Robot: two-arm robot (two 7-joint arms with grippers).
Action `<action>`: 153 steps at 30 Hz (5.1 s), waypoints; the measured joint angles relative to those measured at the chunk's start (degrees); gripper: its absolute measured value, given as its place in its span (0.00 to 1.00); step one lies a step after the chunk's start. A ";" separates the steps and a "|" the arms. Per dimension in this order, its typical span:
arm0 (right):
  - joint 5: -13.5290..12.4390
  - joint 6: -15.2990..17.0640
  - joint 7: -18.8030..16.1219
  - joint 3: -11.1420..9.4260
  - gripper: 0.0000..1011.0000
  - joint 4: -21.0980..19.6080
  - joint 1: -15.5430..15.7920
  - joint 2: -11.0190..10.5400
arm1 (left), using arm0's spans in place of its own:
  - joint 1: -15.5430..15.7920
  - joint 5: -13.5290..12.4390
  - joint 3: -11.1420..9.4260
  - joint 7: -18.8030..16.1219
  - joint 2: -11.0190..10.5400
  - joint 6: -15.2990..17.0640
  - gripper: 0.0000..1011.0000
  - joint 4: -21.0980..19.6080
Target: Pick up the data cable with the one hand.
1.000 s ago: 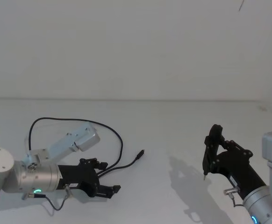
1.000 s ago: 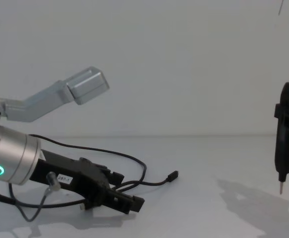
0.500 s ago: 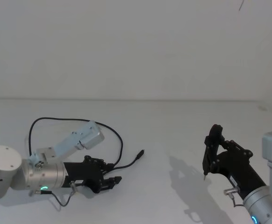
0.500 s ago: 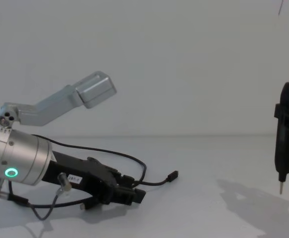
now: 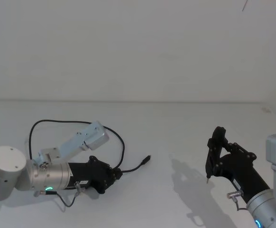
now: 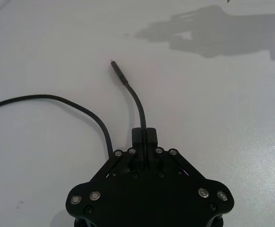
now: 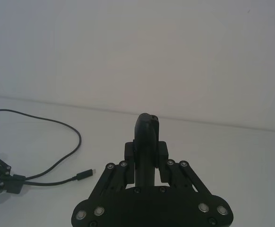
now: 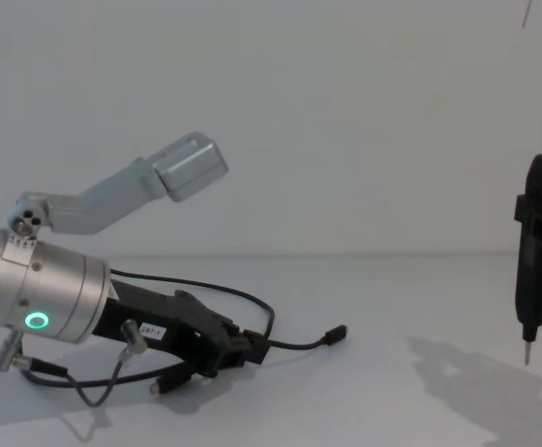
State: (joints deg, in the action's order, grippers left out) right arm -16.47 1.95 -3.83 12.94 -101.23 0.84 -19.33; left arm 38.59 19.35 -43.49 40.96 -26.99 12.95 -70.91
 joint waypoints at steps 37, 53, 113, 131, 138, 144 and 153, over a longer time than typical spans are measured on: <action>-0.03 0.00 -0.01 -0.01 0.28 -0.21 0.01 0.25 | -7.27 10.58 8.22 -0.55 -6.06 6.27 0.04 -19.58; -2.19 -0.10 0.75 0.86 0.28 -3.68 -2.11 5.56 | -8.98 13.83 8.81 0.60 -7.47 7.42 0.04 -22.46; -2.41 3.29 -1.00 0.58 0.28 -5.86 -4.73 11.21 | -9.62 15.11 8.98 1.02 -8.04 7.79 0.04 -23.51; -2.61 5.28 -1.79 0.24 0.28 -7.16 -3.97 11.69 | -9.62 15.10 8.98 1.02 -8.03 7.79 0.04 -23.51; -1.89 5.36 -1.85 0.11 0.28 -6.53 -4.19 12.02 | -9.62 15.10 8.98 1.02 -8.03 7.79 0.04 -23.51; -1.10 5.10 -1.83 0.02 0.28 -5.49 -4.61 12.38 | -9.62 15.10 8.98 1.02 -8.04 7.79 0.04 -23.51; -0.30 4.70 -1.74 -0.03 0.28 -4.02 -5.29 13.07 | -9.62 15.10 8.98 1.01 -8.04 7.79 0.04 -23.51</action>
State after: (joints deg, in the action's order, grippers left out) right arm -16.76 6.65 -5.57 12.91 -105.25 -4.46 -6.26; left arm 28.97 34.45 -34.51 41.98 -35.03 20.74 -94.42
